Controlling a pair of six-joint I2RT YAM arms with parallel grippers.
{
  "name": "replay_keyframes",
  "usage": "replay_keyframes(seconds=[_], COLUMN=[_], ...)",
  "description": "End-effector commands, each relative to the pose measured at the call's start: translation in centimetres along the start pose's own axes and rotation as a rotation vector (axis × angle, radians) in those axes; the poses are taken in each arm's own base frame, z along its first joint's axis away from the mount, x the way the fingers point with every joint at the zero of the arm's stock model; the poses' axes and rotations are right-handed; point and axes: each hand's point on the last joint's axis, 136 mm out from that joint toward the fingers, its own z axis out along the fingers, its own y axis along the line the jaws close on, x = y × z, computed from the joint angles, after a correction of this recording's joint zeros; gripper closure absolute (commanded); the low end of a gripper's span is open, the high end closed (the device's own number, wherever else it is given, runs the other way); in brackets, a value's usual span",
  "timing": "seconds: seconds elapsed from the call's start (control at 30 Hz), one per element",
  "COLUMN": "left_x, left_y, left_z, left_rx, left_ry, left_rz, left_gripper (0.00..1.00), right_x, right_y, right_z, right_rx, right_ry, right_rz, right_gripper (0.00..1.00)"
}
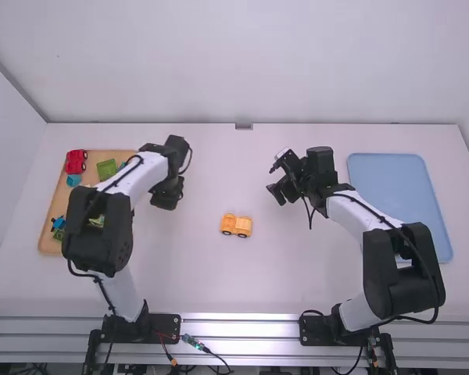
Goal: Assemble lego blocks to make yellow taxi
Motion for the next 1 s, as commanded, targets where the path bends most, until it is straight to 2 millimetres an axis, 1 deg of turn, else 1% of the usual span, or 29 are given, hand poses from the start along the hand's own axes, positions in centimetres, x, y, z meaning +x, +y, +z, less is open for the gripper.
replay_keyframes(seconds=[0.0, 0.13, 0.27, 0.33, 0.47, 0.67, 0.73, 0.8, 0.87, 0.97], left_x=[1.8, 4.9, 6.4, 6.6, 7.8, 8.2, 9.0, 9.1, 9.3, 9.4], left_y=[0.5, 0.9, 1.6, 1.6, 1.8, 1.9, 2.1, 2.2, 2.2, 2.2], left_z=[-1.1, -0.3, 1.0, 1.3, 1.8, 2.8, 3.4, 3.7, 4.2, 4.8], left_rx=[0.025, 0.055, 0.069, 0.074, 0.072, 0.085, 0.087, 0.090, 0.106, 0.122], left_ry=[-0.037, -0.043, -0.042, -0.037, 0.025, 0.046, 0.087, 0.101, 0.108, 0.108], left_rz=[-0.094, -0.080, -0.078, -0.070, -0.071, -0.076, -0.075, -0.079, -0.081, -0.082], left_gripper=[0.98, 0.98, 0.98, 0.98, 0.98, 0.95, 0.94, 0.94, 0.93, 0.86], right_x=[-1.9, -1.9, -1.8, -1.8, -1.8, -1.9, -1.9, -1.9, -1.9, -1.9], right_y=[-0.4, -0.5, -0.7, -0.7, -0.6, -0.5, -0.3, -0.3, -0.4, -0.3], right_z=[-0.7, -0.7, -0.8, -0.8, -0.8, -0.7, -0.7, -0.7, -0.7, -0.7], right_rx=[0.013, 0.015, 0.016, 0.016, 0.015, 0.013, 0.010, 0.009, 0.010, 0.009], right_ry=[-0.042, -0.042, -0.043, -0.043, -0.043, -0.043, -0.043, -0.044, -0.044, -0.044], right_rz=[-0.015, -0.013, -0.009, -0.010, -0.010, -0.013, -0.017, -0.016, -0.016, -0.016], right_gripper=[0.01, 0.01, 0.01, 0.01, 0.01, 0.01, 0.01, 0.01, 0.01, 0.01])
